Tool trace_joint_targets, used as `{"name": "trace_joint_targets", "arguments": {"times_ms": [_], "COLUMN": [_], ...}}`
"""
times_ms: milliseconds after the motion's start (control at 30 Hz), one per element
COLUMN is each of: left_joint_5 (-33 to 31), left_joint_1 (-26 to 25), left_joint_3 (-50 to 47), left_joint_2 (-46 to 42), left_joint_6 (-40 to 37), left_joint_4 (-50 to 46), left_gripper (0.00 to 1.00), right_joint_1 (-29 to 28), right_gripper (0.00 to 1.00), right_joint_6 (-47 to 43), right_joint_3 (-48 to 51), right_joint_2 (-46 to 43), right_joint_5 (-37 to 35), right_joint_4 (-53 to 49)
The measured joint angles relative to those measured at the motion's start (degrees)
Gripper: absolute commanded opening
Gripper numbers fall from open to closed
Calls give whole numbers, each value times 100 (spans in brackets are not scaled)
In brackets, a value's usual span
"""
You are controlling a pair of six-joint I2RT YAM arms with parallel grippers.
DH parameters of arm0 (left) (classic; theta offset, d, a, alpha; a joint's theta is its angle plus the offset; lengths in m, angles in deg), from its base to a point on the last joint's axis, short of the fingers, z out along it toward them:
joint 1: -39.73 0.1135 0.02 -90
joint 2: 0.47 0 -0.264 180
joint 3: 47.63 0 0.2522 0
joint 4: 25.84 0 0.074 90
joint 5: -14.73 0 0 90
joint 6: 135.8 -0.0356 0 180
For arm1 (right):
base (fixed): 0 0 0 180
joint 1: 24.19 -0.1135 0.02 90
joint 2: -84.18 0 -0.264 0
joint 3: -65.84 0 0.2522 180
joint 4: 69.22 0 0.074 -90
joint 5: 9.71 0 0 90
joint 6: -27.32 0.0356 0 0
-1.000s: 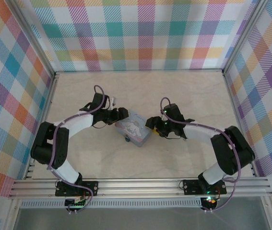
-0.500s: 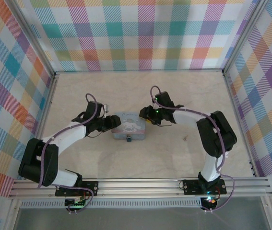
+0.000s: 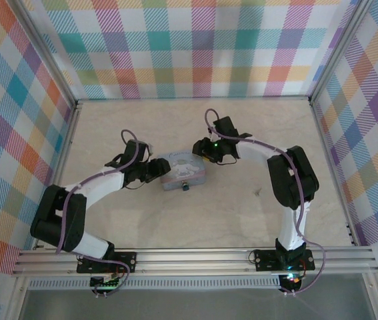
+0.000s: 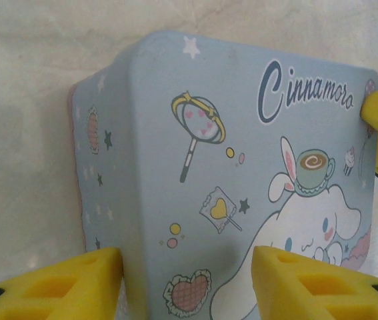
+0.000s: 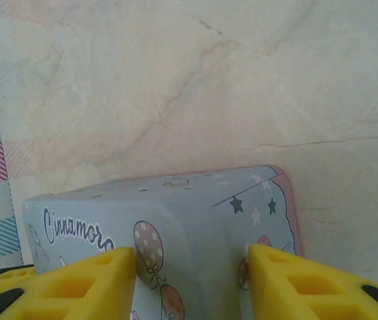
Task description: Unlock a padlock with a key
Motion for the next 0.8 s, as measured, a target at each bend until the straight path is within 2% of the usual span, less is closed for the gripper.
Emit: {"name": "trace_joint_targets", "arguments": {"times_ms": [500, 800], "left_joint_5": [-153, -188], "left_joint_1": [-195, -291], "left_joint_3": [1296, 1515], "left_joint_2": [1388, 1637], "left_joint_6": [133, 243], "left_joint_4": [396, 557], "left_gripper": [54, 60], "right_joint_1": [612, 750], "right_gripper": [48, 53], "right_joint_6": [-146, -170], "right_joint_3": [-120, -184], "right_joint_2": [15, 48], "right_joint_5": [-101, -127], "right_joint_4": [-205, -260]}}
